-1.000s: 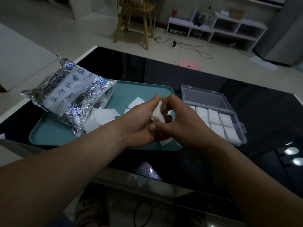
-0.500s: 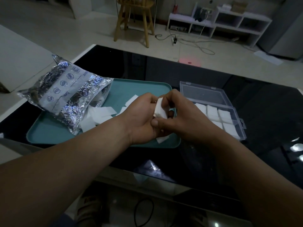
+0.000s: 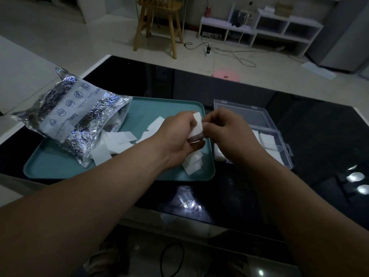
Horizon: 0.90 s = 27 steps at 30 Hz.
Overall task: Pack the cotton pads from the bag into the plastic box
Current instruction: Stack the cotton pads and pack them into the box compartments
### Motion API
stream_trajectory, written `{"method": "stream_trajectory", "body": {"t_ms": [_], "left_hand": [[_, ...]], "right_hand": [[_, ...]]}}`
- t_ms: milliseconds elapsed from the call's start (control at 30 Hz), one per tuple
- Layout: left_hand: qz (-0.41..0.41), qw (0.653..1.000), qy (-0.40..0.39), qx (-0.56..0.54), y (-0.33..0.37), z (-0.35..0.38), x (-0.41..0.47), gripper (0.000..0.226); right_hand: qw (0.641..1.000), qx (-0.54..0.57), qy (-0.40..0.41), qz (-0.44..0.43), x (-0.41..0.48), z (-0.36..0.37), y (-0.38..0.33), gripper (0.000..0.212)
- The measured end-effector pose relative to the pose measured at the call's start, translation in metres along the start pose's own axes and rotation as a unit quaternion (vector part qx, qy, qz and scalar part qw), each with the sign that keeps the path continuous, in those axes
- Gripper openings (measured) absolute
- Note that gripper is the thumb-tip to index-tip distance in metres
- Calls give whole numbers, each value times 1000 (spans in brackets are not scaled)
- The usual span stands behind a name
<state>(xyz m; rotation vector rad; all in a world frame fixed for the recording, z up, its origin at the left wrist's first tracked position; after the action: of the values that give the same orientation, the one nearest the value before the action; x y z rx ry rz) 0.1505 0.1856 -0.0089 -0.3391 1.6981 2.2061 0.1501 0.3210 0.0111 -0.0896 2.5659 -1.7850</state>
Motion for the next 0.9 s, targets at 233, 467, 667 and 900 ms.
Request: {"method": "stream_trajectory", "body": {"t_ms": [233,467,667,900], "left_hand": [[51,992,-1,115,8,24,21,43],[191,860,71,467,16,27,62,36],[227,707,23,670,-14,34,65,37],[244,675,46,695,-15,31,64,34]], "right_hand": [[999,0,34,19,15,-16,3,8],[984,31,161,70,49,-73,31,15],[987,-57,118,88,55,-59,55,10],[988,-52,89,118,56,-58,57,8]]}}
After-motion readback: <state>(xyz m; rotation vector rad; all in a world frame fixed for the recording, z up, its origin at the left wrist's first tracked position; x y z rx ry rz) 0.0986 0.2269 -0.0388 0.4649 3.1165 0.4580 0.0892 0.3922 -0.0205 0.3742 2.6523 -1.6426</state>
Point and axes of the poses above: each hand's wrist, its own x-axis towards the middle knuckle, its own z-axis out of the palm, y = z × x, the point moved 3 cm from there along x, towards the middle knuckle, and after that the axes turned 13 degrees about x, right-handed, at the moved point
